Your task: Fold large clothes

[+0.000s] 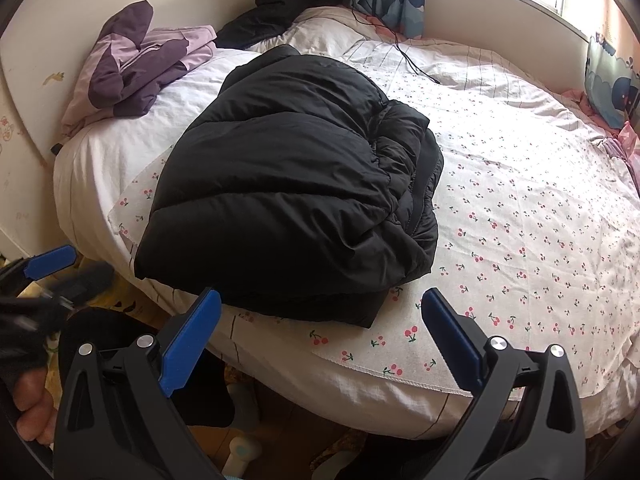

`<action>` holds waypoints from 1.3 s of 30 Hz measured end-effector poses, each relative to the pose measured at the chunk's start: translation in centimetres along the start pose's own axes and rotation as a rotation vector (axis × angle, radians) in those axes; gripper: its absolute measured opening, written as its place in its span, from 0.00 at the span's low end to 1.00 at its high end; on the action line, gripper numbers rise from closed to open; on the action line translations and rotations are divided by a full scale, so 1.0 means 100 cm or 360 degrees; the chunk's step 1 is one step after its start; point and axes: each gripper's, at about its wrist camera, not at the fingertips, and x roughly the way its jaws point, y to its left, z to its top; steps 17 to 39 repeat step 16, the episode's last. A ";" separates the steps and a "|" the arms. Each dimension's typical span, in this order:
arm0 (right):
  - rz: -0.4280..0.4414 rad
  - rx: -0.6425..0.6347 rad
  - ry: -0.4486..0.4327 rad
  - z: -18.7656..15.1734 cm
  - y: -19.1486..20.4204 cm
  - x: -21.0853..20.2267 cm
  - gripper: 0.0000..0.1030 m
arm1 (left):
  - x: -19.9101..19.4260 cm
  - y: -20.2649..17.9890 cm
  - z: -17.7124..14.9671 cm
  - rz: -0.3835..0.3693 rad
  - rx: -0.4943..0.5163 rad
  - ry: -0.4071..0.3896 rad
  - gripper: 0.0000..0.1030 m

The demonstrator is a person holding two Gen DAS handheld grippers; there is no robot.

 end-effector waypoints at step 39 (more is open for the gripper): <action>0.0006 -0.0014 -0.0028 -0.001 0.002 -0.009 0.94 | 0.000 -0.012 -0.005 0.0327 0.0135 -0.0012 0.94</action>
